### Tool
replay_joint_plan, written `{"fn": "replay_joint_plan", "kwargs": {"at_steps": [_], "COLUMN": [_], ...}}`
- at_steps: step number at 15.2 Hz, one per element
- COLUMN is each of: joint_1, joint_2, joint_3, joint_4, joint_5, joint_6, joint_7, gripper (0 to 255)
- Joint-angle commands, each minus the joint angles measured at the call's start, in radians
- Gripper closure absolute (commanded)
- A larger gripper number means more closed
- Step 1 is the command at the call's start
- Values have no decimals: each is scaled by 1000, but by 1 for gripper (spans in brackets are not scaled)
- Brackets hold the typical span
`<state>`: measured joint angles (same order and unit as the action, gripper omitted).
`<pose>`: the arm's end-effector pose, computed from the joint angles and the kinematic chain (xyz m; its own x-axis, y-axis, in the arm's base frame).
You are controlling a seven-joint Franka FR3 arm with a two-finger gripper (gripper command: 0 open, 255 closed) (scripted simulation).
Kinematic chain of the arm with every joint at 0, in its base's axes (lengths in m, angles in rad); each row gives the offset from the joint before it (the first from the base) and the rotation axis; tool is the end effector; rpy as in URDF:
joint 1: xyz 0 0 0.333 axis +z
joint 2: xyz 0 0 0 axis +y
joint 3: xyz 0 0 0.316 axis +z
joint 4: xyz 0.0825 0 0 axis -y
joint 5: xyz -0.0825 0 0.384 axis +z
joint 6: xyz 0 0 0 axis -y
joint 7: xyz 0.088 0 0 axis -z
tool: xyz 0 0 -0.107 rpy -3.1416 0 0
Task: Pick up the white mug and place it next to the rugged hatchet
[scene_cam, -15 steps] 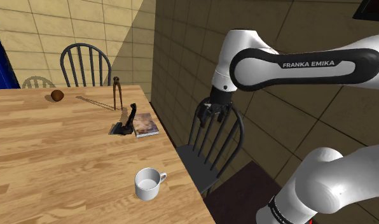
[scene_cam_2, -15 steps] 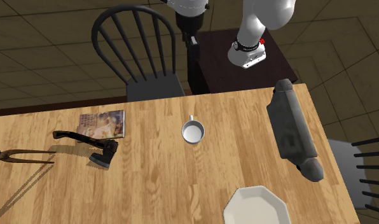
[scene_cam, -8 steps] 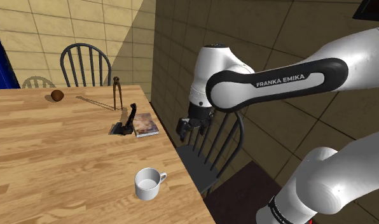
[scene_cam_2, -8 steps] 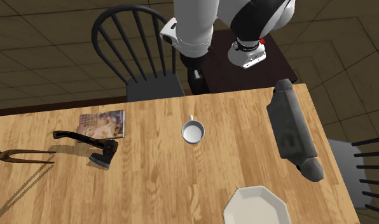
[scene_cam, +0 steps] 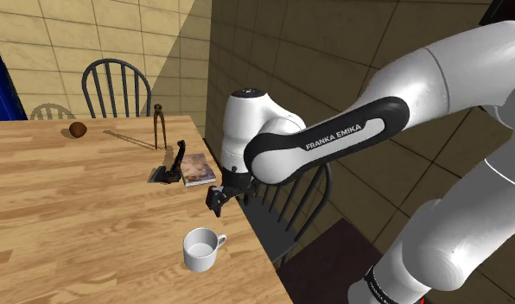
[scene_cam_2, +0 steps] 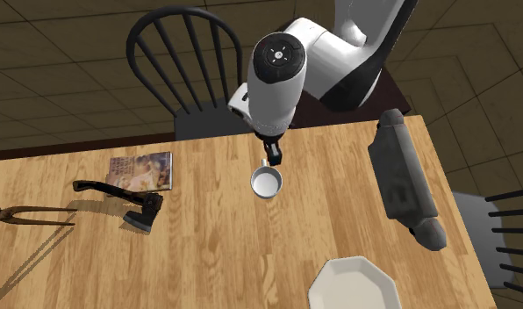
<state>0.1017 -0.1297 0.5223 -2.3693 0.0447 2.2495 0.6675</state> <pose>0.3910 0.2838 0.3691 0.9971 -0.0753 0.0139 -0.0756 -0.9968 0.0272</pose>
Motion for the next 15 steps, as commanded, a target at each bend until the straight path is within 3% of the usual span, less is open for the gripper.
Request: {"fn": "replay_joint_plan", "kwargs": {"at_steps": [1, 5, 10, 12, 15], "joint_1": [3, 38, 133, 166, 176], "joint_2": [90, 264, 477, 533, 561], "joint_3": [31, 54, 27, 11, -4], "joint_4": [44, 140, 290, 337, 332], "joint_5": [-57, -190, -341, -372, -394], "joint_6": [31, 67, 73, 70, 100], "joint_7": [74, 221, 377, 409, 423], "gripper": [0, 0, 0, 0, 0]}}
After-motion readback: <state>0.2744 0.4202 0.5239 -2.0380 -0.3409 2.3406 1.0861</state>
